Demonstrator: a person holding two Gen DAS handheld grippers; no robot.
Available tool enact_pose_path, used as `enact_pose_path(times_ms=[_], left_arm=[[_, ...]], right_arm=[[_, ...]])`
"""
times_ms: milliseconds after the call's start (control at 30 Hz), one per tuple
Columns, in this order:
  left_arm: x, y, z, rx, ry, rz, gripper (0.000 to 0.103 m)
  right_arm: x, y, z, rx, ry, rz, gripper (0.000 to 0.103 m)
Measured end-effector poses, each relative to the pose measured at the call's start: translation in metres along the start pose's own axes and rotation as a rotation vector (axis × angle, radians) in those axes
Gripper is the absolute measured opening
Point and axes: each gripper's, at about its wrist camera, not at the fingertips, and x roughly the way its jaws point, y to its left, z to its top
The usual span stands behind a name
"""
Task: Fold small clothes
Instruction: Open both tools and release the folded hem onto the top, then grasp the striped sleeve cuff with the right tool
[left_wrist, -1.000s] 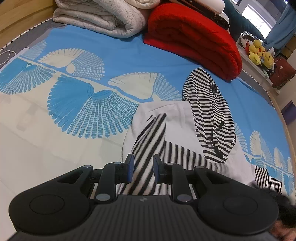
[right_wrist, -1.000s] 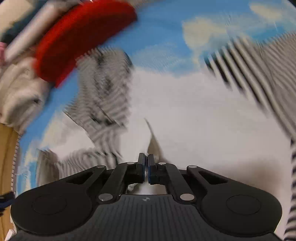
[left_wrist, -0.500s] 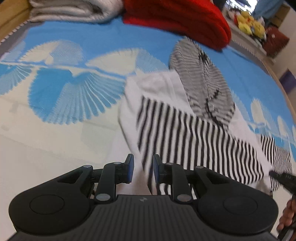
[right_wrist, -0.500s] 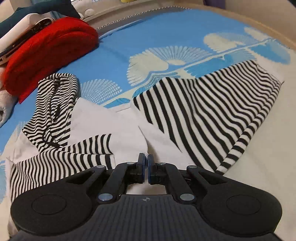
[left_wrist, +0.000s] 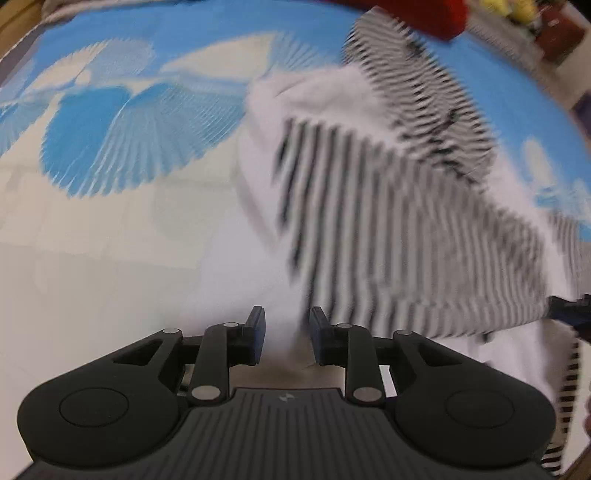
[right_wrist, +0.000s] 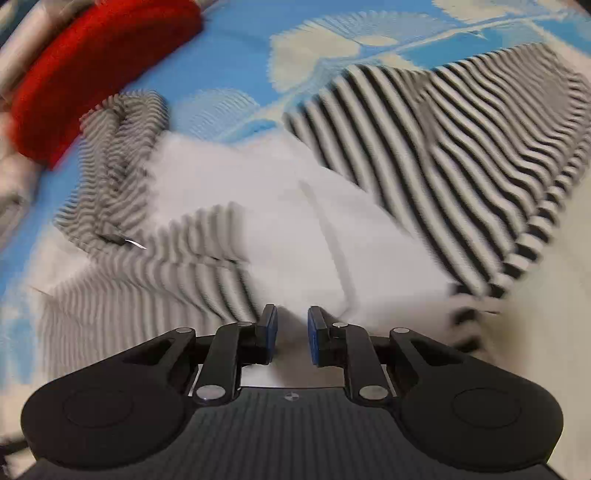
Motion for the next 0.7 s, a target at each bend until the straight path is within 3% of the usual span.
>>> enact_pose_path(times_ms=[100, 133, 200, 300, 433, 567, 700], left_arm=[[0.016, -0.002, -0.007, 0.026, 0.080, 0.030, 0.029], [0.023, 0.002, -0.011, 0.019, 0.111, 0.052, 0.035], [0.017, 0.001, -0.010, 0.021, 0.100, 0.065, 0.037], [-0.013, -0.009, -0.003, 0.043, -0.007, 0.031, 0.037], [-0.045, -0.034, 0.005, 0.105, -0.118, 0.022, 0.039], [-0.066, -0.055, 0.006, 0.122, -0.169, -0.030, 0.041], [-0.065, -0.071, 0.004, 0.155, -0.176, -0.018, 0.042]], right_arm=[[-0.009, 0.005, 0.005, -0.010, -0.038, 0.028, 0.019], [-0.010, 0.006, 0.006, -0.020, -0.046, 0.023, 0.021], [-0.006, 0.005, 0.006, -0.014, -0.024, -0.007, 0.022], [-0.013, 0.003, 0.009, 0.022, -0.016, -0.032, 0.022], [-0.044, 0.006, 0.015, -0.011, -0.105, -0.006, 0.022], [-0.072, 0.001, 0.022, -0.028, -0.171, 0.002, 0.022], [-0.090, -0.006, 0.025, -0.044, -0.216, 0.011, 0.022]])
